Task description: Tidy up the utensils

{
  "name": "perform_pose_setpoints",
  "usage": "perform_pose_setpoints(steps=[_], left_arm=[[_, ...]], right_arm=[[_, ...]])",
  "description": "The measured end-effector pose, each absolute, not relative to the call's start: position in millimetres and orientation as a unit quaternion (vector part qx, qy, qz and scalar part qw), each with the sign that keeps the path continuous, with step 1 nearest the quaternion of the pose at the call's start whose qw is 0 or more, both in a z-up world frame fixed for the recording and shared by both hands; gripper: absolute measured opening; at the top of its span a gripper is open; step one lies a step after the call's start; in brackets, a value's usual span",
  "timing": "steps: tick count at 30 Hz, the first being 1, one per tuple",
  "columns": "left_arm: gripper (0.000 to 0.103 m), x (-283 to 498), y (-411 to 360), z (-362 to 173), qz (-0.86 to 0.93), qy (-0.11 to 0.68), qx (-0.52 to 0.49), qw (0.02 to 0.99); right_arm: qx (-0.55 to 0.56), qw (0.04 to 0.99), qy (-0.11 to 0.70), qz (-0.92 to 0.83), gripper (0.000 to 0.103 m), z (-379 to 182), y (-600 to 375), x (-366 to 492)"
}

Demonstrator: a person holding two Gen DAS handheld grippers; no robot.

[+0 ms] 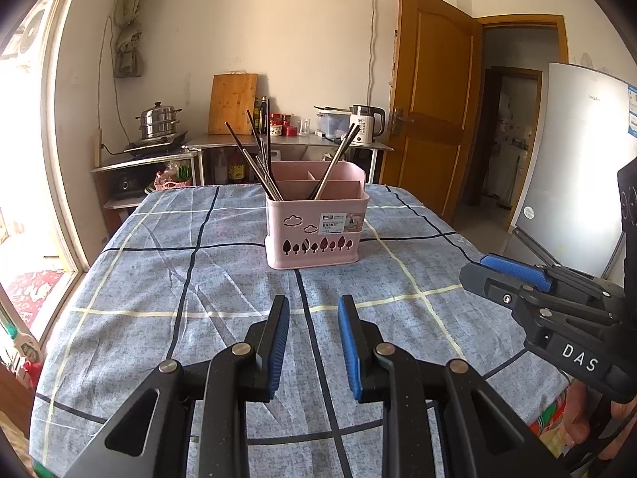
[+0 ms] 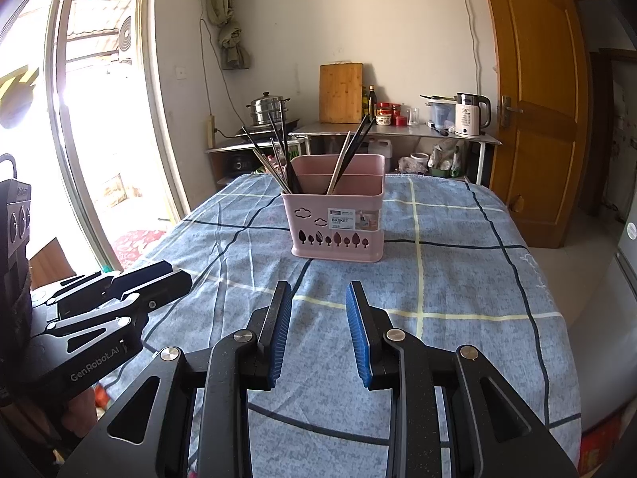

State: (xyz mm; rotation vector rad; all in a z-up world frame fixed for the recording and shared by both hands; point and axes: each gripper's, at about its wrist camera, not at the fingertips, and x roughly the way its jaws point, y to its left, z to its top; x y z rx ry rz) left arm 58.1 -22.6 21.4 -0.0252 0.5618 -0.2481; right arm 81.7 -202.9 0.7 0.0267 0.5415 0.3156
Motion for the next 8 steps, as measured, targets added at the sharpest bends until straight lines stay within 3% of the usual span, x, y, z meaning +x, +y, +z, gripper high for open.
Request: perform_pose_setpoints(steps=[8], left_arm=[[0.025, 55.2, -23.1, 20.6, -0.125, 0.274, -0.012, 0.954]], right_arm=[[0.013, 0.951, 0.269, 0.152, 0.029, -2.6, -201.6, 79.6]])
